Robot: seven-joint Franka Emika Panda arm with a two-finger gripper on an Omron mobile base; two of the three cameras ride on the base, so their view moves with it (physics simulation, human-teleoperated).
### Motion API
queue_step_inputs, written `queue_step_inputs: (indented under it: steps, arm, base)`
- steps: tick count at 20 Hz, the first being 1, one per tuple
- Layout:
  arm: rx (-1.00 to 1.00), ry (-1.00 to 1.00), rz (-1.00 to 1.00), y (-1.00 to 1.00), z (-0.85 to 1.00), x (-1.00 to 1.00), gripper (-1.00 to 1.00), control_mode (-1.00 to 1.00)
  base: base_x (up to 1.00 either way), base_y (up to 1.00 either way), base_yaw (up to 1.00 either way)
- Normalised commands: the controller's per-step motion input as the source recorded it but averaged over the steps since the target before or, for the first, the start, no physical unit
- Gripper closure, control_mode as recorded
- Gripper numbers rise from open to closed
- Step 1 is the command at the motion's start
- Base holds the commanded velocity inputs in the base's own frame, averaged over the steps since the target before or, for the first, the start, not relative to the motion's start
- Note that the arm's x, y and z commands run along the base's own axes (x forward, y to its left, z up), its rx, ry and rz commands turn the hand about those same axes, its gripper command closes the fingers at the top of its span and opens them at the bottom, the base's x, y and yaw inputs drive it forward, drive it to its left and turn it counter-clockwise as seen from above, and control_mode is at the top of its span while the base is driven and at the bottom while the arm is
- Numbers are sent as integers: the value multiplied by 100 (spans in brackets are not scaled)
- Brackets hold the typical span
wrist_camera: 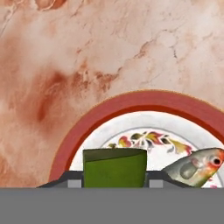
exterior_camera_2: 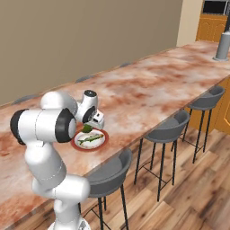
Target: Take the lemon wedge from the fridge and place it on the plate with fish on the dining counter.
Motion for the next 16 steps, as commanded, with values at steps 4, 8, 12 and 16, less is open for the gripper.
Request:
queue_step_inputs:
  steps: [4, 8, 12, 16]
  arm:
    - [0, 0, 0, 0, -19, 40, 100, -100]
    - [0, 0, 0, 0, -12, 34, 100, -100]
    - [0, 0, 0, 0, -19, 0, 100, -100]
    - [0, 0, 2, 16, -19, -55, 100, -100]
  base:
    - [0, 0, 0]
    - [0, 0, 0]
    - [0, 0, 0]
    - [0, 0, 0]
